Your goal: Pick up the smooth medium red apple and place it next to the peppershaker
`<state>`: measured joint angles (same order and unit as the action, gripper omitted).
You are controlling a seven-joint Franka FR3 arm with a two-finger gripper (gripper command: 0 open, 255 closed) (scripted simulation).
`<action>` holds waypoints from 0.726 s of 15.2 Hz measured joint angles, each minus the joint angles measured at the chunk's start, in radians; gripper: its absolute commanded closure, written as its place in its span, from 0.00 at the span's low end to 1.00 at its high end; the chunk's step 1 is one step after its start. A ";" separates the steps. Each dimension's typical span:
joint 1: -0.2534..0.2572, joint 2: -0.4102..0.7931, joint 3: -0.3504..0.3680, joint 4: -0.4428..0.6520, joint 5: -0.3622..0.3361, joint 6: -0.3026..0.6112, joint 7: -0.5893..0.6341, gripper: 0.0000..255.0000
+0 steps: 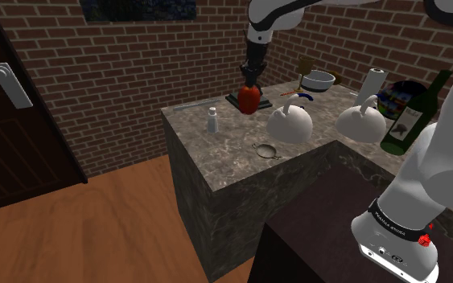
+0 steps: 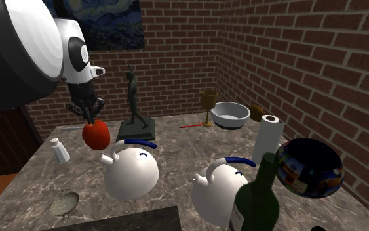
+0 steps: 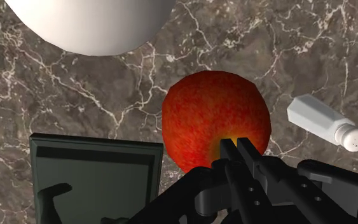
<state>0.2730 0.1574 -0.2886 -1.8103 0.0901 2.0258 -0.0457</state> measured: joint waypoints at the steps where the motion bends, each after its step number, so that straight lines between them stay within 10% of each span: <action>1: 0.000 0.005 0.000 -0.009 0.002 0.014 -0.002 1.00; 11: -0.002 0.033 0.003 -0.070 0.015 0.102 -0.012 1.00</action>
<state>0.2715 0.1908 -0.2853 -1.8802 0.1054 2.1274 -0.0579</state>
